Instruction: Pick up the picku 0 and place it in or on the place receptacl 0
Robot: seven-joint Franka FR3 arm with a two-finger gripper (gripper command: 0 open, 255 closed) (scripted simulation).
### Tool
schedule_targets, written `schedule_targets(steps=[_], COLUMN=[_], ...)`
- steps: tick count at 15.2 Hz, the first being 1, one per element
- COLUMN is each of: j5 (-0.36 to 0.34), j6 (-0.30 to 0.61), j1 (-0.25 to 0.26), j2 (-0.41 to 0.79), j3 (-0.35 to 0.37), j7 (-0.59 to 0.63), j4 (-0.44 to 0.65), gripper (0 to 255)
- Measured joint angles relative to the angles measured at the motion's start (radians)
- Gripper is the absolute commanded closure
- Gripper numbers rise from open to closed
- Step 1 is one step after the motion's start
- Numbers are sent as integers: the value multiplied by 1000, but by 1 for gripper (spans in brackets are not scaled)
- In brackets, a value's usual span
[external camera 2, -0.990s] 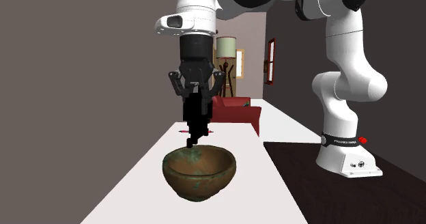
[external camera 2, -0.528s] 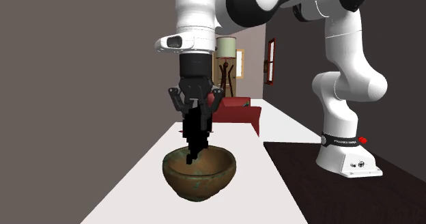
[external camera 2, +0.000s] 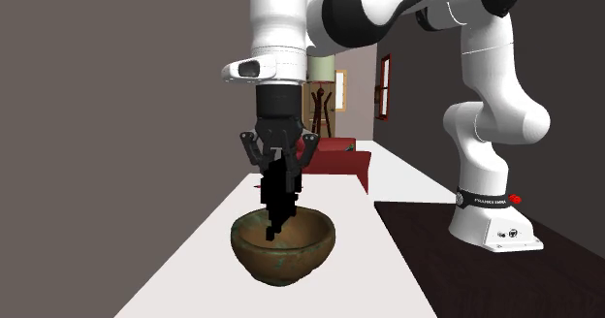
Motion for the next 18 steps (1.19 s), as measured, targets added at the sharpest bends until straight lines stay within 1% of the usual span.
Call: schedule_targets(steps=[1,7,12,18], j5=[0,0,3,5], j6=[0,0,-101,-116], j1=[0,0,0,-2], j2=[0,0,-31,-37], j3=[0,0,1,1], j7=[0,0,0,-3], j4=[0,0,72,80], gripper=[0,0,0,0])
